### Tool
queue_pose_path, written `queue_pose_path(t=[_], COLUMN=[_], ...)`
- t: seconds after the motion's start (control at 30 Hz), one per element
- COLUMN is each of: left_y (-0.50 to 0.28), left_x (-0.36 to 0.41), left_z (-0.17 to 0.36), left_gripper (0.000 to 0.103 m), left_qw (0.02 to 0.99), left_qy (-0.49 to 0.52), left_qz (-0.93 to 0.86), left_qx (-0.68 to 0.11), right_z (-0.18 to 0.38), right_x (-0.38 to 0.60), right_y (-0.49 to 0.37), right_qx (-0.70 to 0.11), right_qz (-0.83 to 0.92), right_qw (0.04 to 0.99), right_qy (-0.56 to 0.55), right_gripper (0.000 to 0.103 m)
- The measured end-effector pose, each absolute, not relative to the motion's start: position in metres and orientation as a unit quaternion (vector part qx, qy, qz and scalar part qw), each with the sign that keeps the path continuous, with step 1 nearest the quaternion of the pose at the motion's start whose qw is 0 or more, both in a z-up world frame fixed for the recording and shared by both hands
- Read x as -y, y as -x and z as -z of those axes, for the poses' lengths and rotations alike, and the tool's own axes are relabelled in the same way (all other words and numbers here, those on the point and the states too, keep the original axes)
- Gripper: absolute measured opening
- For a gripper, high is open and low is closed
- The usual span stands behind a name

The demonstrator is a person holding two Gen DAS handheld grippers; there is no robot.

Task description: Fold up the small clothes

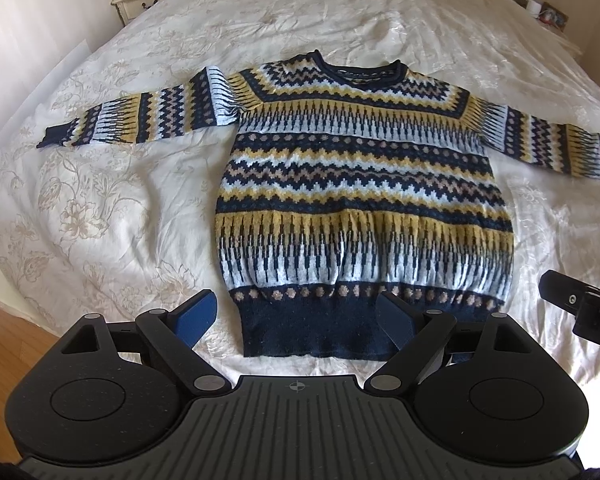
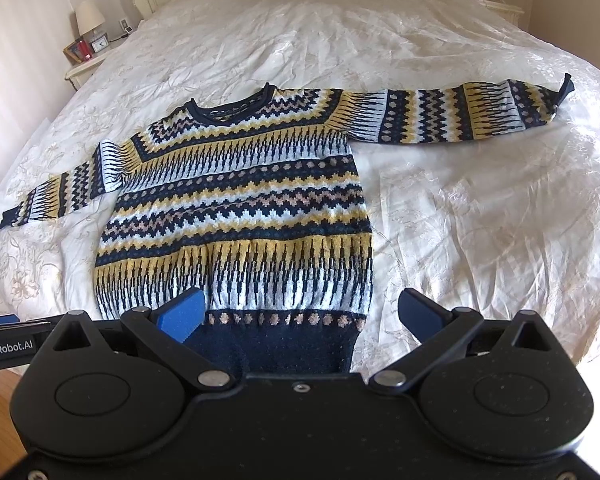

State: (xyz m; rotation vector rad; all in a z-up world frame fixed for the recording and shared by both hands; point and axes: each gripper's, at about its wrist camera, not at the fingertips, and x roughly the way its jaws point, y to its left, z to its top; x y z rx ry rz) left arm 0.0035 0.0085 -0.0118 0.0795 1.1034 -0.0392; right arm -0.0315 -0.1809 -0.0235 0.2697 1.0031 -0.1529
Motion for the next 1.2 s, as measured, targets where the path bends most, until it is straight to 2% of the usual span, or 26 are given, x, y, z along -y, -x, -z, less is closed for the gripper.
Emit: queue_pose_path(t=[0.73, 1.2], left_y=[-0.081, -0.132], left_x=[-0.039, -0.049], left_z=[-0.003, 0.008], left_gripper=[0.087, 0.086], left_qw=[0.865, 0.867], left_qy=[-0.05, -0.091], left_qz=[0.052, 0.103], left_qx=[-0.497, -0.48], right_z=[0.02, 0.042], right_x=[0.152, 0.146], right_y=[-0.036, -0.059], right_qx=[-0.476, -0.476], right_qz=[0.1, 0.147], right_qw=[0.861, 0.843], right_qy=[-0.15, -0.205], right_gripper=[0.102, 0.102])
